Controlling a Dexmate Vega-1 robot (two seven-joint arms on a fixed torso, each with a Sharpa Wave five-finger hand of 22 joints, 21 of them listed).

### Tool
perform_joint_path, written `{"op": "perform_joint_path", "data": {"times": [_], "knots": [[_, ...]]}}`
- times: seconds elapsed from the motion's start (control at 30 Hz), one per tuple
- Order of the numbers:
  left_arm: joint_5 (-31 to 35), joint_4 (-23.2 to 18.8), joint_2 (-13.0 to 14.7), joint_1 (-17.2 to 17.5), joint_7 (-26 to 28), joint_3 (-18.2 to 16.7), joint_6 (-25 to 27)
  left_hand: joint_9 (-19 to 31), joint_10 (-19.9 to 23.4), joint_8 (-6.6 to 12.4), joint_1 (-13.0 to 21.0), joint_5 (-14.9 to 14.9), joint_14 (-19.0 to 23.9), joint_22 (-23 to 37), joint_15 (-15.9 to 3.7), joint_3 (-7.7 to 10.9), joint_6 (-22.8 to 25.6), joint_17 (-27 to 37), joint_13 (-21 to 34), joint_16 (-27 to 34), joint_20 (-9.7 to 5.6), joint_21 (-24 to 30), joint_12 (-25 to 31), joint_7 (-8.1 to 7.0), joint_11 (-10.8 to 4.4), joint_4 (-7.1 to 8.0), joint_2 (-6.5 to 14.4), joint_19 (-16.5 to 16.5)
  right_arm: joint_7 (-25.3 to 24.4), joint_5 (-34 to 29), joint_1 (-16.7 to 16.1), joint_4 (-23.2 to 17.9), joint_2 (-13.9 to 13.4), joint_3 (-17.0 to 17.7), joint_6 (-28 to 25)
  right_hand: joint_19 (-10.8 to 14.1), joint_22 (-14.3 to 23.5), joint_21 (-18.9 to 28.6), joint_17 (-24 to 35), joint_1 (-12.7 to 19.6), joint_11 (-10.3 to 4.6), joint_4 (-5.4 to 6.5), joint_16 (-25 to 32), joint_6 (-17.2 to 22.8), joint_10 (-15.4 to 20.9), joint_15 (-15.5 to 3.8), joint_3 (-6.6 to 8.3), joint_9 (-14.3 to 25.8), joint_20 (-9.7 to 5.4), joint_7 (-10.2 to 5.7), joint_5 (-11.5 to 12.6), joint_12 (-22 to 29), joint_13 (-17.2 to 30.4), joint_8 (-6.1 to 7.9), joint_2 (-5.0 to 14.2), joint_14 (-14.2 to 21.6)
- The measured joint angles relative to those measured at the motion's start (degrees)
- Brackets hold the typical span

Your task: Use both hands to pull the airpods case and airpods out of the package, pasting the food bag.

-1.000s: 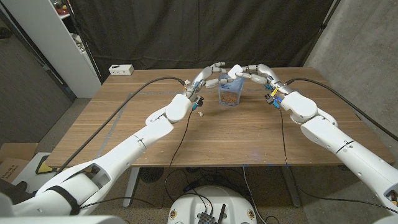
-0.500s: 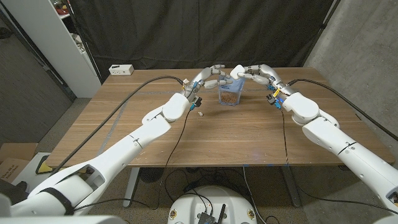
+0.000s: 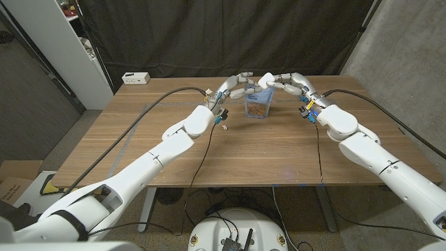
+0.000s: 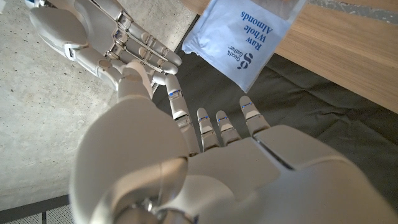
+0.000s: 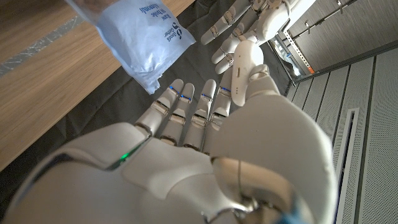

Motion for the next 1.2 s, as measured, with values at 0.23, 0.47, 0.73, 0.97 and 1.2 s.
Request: {"op": "perform_joint_path", "data": {"times": [0.23, 0.47, 0.73, 0.97, 1.2], "knots": [[-0.5, 1.1, -0.6, -0.5, -0.4, 0.4, -0.8, 0.0, 0.1, 0.00, 0.2, 0.5, 0.0, 0.0, 0.00, -0.22, -0.2, 0.0, 0.0, 0.0, 0.00, 0.0, 0.0, -0.43, 0.12, 0.22, 0.2, 0.0, 0.3, 0.1, 0.0, 0.0, 0.1, -0.3, 0.2, 0.0, 0.0, 0.0, 0.0, -0.9, -0.41, 0.37, 0.0, -0.4, 0.4, 0.06, -0.12, -0.3, 0.00, -0.39, 0.0, 0.0, -0.1, 0.38, 0.29, 0.5], [-0.7, 1.4, -0.8, -0.7, -0.7, 0.6, -1.5, 0.5, 1.1, 0.66, 0.6, 0.9, 0.7, 0.0, -0.72, -0.37, 1.8, 0.0, -0.1, 0.1, 0.00, 0.0, 0.0, -1.17, -0.41, 0.07, 0.6, 0.0, 0.3, -0.7, 0.0, 0.0, 0.3, -0.7, 0.7, 0.0, 0.0, 0.0, -0.2, -1.1, -0.70, 0.52, 0.0, -0.4, 0.7, -0.13, 0.03, -0.4, 0.00, -0.39, 0.0, 0.0, -0.1, 0.40, 0.06, 0.7], [-1.1, 1.2, -0.9, -0.1, -0.6, 0.5, -2.0, 0.5, 2.5, 1.32, 2.8, 0.9, 1.6, 0.0, -1.64, 0.11, 4.5, -0.2, -0.3, 0.2, -0.74, 0.0, 0.6, -1.46, -1.80, -0.74, 1.6, 0.7, -0.1, -1.8, 0.0, 0.0, 0.5, -1.1, 0.9, 0.3, 0.0, 0.0, -0.5, -1.1, -0.57, 0.48, 0.0, 0.6, 0.8, -0.13, 0.08, -0.7, 0.31, 0.57, 0.0, 0.0, -0.1, 0.45, 0.06, 1.0], [-1.9, 0.8, -0.9, 0.2, -0.6, 0.1, -2.2, 0.8, 2.8, 1.32, 3.3, 0.9, 1.6, 0.0, -1.64, 0.11, 4.9, -0.2, -0.3, 0.2, -1.03, 0.0, 0.6, -1.00, -1.55, -0.74, 1.7, 1.0, -0.7, -2.8, 0.0, 0.2, 0.7, -1.3, 1.0, 0.3, 0.0, 0.0, -0.5, -0.9, -0.41, 0.03, -0.3, 0.9, 1.0, -0.13, 0.26, -1.0, 0.31, 0.84, 0.4, 0.2, -0.1, 0.46, -0.59, 1.0], [-2.7, 0.8, -0.9, 0.3, -0.9, -0.2, -2.4, 0.8, 3.4, 1.54, 3.4, 0.9, 2.3, 0.0, -1.65, 0.12, 5.2, -0.2, -0.5, 0.2, -1.02, 0.0, 0.8, -1.25, -1.56, -0.74, 1.6, 1.0, -0.9, -3.6, 0.0, 0.4, 0.7, -1.5, 1.6, 0.3, 0.0, 0.0, -0.5, -0.9, -2.35, -0.24, -0.3, 0.6, 1.0, -0.13, 0.43, -1.4, 0.31, 0.45, 0.4, 0.2, 0.0, 0.89, -0.57, 1.0]]}}
